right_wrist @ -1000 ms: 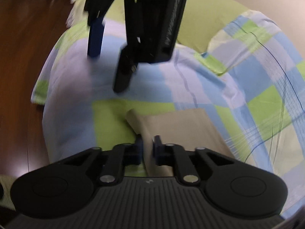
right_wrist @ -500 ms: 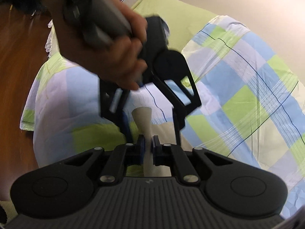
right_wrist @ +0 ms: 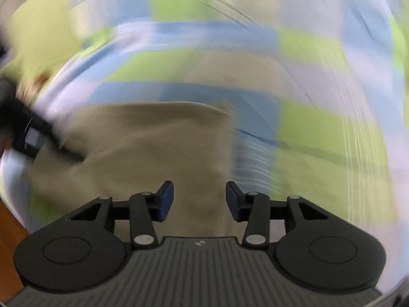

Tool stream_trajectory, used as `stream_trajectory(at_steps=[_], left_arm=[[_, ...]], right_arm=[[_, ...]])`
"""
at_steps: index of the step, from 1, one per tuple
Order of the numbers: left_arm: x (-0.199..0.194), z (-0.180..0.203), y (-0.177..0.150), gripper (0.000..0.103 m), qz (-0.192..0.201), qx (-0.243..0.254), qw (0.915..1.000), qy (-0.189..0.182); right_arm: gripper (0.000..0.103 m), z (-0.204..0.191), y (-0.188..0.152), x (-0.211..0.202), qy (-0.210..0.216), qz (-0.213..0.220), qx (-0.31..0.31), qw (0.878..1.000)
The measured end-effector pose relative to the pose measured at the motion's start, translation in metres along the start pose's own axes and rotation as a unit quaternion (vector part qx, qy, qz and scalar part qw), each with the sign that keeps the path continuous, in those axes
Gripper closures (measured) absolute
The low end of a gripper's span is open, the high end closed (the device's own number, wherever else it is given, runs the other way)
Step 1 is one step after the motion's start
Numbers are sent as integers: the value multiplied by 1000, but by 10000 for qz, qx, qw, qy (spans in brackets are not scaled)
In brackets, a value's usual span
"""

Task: Fold clothes
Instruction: 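Grasp the folded bundle's edge with the left gripper while the right gripper grasps its corner, then carry the folded bundle with both grippers to the white chair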

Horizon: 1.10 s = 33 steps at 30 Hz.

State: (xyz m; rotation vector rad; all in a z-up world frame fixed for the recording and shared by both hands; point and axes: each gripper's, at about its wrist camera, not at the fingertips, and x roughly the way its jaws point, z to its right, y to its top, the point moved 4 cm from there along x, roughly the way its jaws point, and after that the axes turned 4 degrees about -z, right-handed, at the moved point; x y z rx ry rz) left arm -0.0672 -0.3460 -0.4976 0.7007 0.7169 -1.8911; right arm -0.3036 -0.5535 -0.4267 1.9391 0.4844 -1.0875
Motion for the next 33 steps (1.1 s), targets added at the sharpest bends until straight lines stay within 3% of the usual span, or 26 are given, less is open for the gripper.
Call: stream_trajectory(at_steps=[4,5,7,10,13,15,19,23,28,31,33], left_arm=[[5,8,5,85,-137,170,9997,65],[8,10,8,85,-187,235,9995,78],[9,12,12,85,-245,302,9992,79],[6,18,17,88,-289,456,9985,58],[-3,27,16,98,-192,882,9957,182],[-10,48,10,98,-135,1365,9901,310],[-19,83,2,98,-100,1873,9814,416],[-13,137,-19,98,-228,2581,9645,501],[32,217,-72,98,-676,3387,9373,475],[77,275,-127,98,-1133,3873,9145,299],[116,321,-183,98,-1570,4303,8889,96]], right_arm=[[62,26,9,19,814,-222,409,9956],[66,29,10,21,967,-251,435,9941],[83,35,16,28,1389,-318,535,9883],[92,39,19,32,1729,-298,564,9829],[93,35,13,21,1670,-94,651,9838],[93,32,10,12,1597,88,813,9838],[94,24,-6,-21,1446,500,1361,9788],[94,31,-32,-55,1249,786,1967,9693],[94,69,-96,-141,768,1327,2950,9431],[94,95,-137,-199,375,1627,3402,9254],[94,117,-178,-255,-22,1901,3789,9057]])
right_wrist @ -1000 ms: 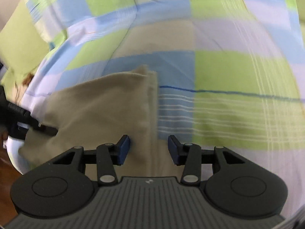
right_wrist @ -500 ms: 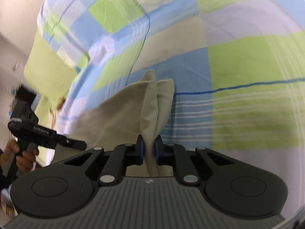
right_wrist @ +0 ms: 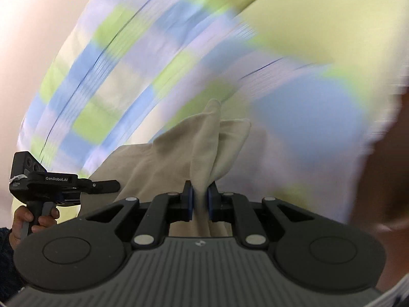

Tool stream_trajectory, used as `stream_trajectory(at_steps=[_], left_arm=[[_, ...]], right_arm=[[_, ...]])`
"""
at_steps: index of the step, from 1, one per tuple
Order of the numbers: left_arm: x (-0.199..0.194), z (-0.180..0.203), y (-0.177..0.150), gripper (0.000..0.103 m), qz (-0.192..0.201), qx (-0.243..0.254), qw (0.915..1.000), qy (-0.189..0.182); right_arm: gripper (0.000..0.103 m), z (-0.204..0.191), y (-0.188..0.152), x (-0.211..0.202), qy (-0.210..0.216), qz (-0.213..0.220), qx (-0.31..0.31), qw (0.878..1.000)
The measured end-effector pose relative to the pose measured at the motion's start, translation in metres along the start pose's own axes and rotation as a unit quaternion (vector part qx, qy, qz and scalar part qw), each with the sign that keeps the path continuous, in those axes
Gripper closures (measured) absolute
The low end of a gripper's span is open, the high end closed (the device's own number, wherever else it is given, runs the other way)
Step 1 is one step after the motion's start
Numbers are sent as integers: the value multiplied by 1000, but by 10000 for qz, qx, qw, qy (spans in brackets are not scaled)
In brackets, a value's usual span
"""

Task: Fold clothes
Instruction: 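Carry the folded bundle with both grippers to the white chair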

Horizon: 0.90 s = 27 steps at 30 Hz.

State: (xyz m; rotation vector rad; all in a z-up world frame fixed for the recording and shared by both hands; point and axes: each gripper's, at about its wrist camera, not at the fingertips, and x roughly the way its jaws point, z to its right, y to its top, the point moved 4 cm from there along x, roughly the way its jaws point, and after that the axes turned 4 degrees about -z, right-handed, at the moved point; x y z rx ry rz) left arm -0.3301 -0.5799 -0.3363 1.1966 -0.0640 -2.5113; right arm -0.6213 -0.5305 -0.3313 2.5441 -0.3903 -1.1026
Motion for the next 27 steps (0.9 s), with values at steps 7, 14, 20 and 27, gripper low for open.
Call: stream_trajectory(at_steps=[7,14,20,27], left_arm=[[137,228,-11,98,-984,1747,9755,-907],[250,378,-47,98,-1628,2851,9366,-1221],[292,409,-63,98,-1919,3311,9168,-1143],[319,402,-67,98,-2171,3576,9023,-1038]], right_arm=[[94,120,1,-223,-1183,1555,1015,9755],[93,218,-17,-348,-1928,2584,1744,9304],[93,264,-27,-365,-2053,3003,2127,9069],[93,281,-55,-345,-2221,3186,2404,8896]])
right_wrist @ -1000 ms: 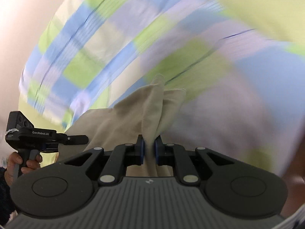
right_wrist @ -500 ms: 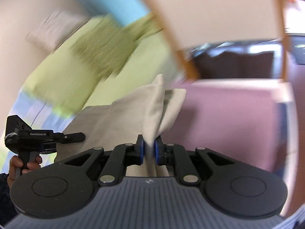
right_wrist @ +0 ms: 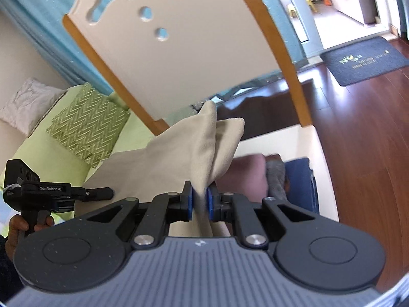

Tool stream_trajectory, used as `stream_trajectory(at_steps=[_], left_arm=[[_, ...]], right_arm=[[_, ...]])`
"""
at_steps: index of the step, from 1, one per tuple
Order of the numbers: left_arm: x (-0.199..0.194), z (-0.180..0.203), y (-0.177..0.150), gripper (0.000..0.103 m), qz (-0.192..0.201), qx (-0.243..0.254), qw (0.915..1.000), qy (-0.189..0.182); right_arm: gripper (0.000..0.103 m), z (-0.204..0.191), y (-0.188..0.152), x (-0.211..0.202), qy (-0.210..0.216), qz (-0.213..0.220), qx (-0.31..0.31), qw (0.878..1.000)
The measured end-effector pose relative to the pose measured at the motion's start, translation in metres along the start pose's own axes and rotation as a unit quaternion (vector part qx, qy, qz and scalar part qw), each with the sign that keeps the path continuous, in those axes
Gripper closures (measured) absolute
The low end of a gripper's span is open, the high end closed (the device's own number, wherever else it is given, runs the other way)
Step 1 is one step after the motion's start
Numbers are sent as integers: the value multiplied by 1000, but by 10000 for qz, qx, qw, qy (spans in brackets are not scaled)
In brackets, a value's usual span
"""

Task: Fold clothes
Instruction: 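Carry the folded bundle with both grippers to the white chair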

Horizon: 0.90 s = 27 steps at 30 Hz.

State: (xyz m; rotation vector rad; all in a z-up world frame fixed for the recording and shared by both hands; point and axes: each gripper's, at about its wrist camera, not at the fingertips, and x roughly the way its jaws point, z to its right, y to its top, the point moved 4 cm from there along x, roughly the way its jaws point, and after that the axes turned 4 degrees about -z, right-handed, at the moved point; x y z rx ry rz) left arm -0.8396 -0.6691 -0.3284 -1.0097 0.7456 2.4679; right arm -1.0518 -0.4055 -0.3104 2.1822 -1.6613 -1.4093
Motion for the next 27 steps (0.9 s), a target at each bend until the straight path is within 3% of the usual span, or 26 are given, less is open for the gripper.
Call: stream_trajectory(at_steps=[7,10,11,13,15,17,19,20,24,27], left_arm=[[16,-13,-15,97,-84,97,9999,79],[21,-21,-23,80,-32,163,9993,329],[22,-25,-27,79,-45,185,9987,477],[12,-30,-33,79,77,103,9983,566],[-5,-34,-37,81,295,105,9956,879],[-27,-30,-38,83,549,226,9895,1316],[-43,-18,-38,83,735,453,9863,1407],[-48,-4,-39,82,780,597,9870,1270],[-14,35,-52,78,418,1180,9891,770],[24,32,-66,78,119,1358,9847,1087]], right_arm=[[93,15,-17,6,-186,-29,71,9998],[90,21,-22,15,-391,-72,-8,9992],[85,24,-25,19,-622,-120,5,9980],[54,29,-27,20,-1074,-90,116,9941],[49,30,-27,11,-1418,101,166,9897],[49,25,-28,-2,-1736,314,36,9843],[51,13,-29,-17,-1939,557,-222,9792],[54,7,-29,-22,-1872,664,-298,9796],[86,-22,-39,-15,-938,569,-728,9913],[89,-25,-47,10,-641,191,-941,9933]])
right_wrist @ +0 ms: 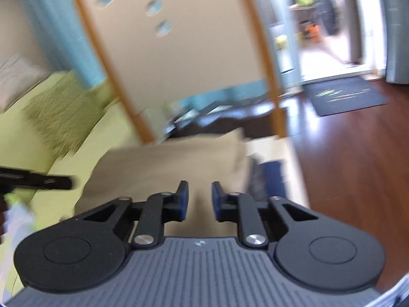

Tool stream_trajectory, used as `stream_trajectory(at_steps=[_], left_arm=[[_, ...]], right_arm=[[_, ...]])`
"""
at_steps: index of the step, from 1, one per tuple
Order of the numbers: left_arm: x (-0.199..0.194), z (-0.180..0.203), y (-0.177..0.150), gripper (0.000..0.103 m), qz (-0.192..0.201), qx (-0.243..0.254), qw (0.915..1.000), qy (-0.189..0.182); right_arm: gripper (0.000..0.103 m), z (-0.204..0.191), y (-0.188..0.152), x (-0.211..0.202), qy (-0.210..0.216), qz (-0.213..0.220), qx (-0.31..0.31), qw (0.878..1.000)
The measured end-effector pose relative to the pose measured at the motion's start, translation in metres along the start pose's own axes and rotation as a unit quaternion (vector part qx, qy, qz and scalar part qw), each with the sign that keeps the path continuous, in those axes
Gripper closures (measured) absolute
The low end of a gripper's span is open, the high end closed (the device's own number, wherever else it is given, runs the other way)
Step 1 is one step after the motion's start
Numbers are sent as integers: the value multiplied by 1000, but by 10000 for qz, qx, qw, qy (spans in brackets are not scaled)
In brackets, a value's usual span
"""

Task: Fold clothes
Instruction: 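Carry the folded bundle with both grippers to the white chair, then lower the bundle onto the clothes stack and open both grippers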

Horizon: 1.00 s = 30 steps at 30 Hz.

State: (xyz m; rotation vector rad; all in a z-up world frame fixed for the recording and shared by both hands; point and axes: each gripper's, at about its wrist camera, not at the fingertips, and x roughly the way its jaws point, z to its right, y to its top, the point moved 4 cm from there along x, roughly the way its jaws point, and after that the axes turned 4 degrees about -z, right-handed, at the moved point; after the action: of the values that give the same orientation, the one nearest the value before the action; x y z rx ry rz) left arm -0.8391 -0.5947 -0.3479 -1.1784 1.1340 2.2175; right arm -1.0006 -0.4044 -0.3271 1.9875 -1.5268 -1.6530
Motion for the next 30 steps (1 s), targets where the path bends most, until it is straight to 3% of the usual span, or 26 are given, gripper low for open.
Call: stream_trajectory(at_steps=[1,3,5,8,11,15,18,20,22,26,28,30], left_arm=[[7,-4,-4,74,-48,-42,9999,100],[8,-19,-11,75,-37,-392,9992,89],[-3,-19,-8,83,80,-424,9990,116],[-20,-17,12,82,399,-285,9987,164],[-15,-10,34,79,535,-146,9985,-14],[32,-4,57,79,354,205,9991,114],[53,-19,58,87,245,186,9989,357],[47,-24,59,89,324,53,9988,360],[36,-26,59,90,436,-38,9980,446],[13,-18,65,89,743,31,9969,238],[18,-13,65,89,683,146,9974,192],[38,-13,64,89,446,266,9977,433]], right_arm=[[90,5,-2,8,-61,-100,-14,9999],[103,20,-2,17,-348,-157,47,9993],[100,35,5,16,-689,-100,141,9975],[96,45,21,1,-836,176,129,9963],[96,36,35,0,-509,342,-22,9981],[96,22,46,33,-97,151,-269,9995],[100,38,51,63,-429,-55,-195,9989],[93,53,57,63,-733,66,-11,9973],[93,65,63,56,-906,242,184,9954],[93,61,67,32,-591,503,292,9966],[93,47,64,33,-206,378,110,9990],[93,33,59,52,-69,89,-208,9997]])
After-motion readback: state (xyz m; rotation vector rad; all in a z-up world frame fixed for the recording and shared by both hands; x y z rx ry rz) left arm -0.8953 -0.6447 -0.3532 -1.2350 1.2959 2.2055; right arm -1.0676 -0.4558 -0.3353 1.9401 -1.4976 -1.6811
